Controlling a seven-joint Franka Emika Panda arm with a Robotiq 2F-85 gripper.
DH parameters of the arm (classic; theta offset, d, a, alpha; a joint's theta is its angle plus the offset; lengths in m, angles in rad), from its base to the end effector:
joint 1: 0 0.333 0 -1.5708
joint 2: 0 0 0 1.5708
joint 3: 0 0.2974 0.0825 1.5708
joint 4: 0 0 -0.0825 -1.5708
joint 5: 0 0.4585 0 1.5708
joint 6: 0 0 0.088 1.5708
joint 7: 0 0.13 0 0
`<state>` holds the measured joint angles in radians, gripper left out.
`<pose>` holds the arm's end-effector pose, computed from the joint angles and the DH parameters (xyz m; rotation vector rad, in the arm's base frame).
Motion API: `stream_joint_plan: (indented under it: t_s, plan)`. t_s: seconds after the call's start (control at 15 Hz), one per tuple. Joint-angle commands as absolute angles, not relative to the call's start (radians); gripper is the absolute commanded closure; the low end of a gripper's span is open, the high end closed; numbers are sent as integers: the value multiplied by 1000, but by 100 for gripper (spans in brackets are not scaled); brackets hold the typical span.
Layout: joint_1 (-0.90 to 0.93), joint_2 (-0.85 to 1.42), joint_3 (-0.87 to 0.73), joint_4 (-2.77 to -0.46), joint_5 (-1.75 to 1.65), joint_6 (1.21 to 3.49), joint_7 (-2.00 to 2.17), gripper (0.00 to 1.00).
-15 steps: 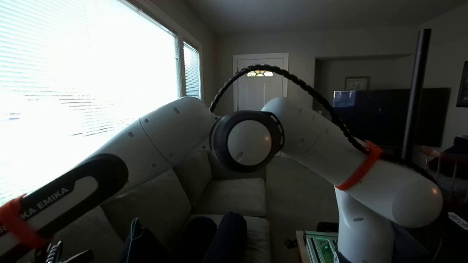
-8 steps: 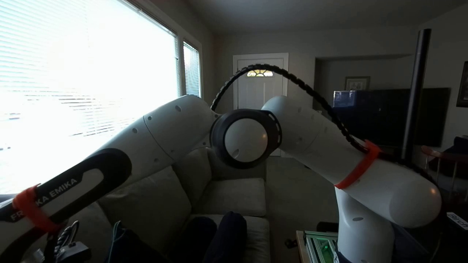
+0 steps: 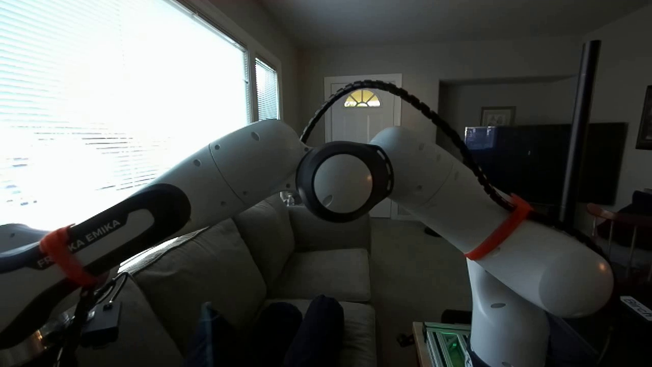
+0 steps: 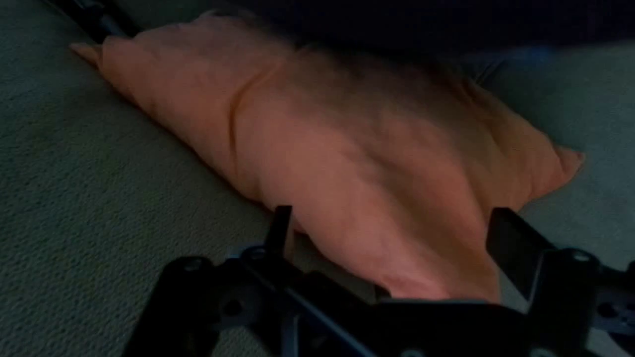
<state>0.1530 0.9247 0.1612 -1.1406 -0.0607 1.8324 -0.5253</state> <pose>0.7581 0.2106 0.1601 -2.7769 -1.1951 0.3231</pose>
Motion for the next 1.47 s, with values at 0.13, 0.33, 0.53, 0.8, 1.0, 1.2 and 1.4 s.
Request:
stream_joint_plan:
  t_s: [0.13,0.33,0.53,0.8,1.0,1.2,1.4]
  plan:
    - [152,865,137,-1206,-81,1956,-417,0]
    - [156,856,112,-1214,-100,1975,-363,0]
    - [161,855,86,-1218,-124,1973,-317,0]
    - [184,854,21,-1235,-201,1942,-187,0]
    - [177,846,-4,-1258,-223,1904,-117,0]
    - [170,854,-33,-1258,-237,1812,-62,0]
    - [148,864,-43,-1262,-224,1716,-32,0]
